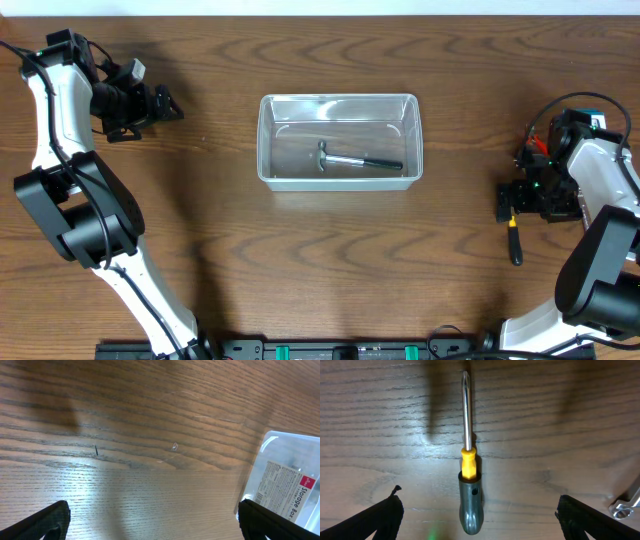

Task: Pack container
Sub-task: 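Move the right gripper over the yellow-handled screwdriver, then lower the right gripper and close it on the screwdriver handle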

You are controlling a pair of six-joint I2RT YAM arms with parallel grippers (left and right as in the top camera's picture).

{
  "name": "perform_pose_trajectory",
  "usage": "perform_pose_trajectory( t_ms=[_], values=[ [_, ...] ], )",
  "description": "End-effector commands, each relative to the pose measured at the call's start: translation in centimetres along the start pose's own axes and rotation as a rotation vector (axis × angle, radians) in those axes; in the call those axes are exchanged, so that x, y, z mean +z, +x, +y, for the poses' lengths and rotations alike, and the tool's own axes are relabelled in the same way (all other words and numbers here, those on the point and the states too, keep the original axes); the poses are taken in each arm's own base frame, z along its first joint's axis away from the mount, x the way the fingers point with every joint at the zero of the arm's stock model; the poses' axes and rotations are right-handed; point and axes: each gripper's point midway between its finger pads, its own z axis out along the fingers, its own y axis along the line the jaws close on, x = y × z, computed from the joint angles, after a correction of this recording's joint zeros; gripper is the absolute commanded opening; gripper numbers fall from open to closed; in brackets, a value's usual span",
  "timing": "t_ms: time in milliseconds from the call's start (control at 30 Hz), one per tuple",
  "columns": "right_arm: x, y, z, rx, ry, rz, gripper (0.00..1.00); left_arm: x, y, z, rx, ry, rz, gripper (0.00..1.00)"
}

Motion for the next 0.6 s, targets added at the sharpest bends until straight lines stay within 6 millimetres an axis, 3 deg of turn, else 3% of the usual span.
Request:
perform_pose_trajectory(
  t_ms=[0,567],
  values=[
    [0.6,0.5,-0.3,-0.014,0.007,0.021,0.99,-1.7,-0.6,-0.5,0.019,-0.012,-0.043,0.98],
    [3.0,0.6,-0.1,-0.076,0.013,-0.004,0.99,-1.7,-0.6,-0.5,0.019,-0.012,-0.043,0.98]
  ],
)
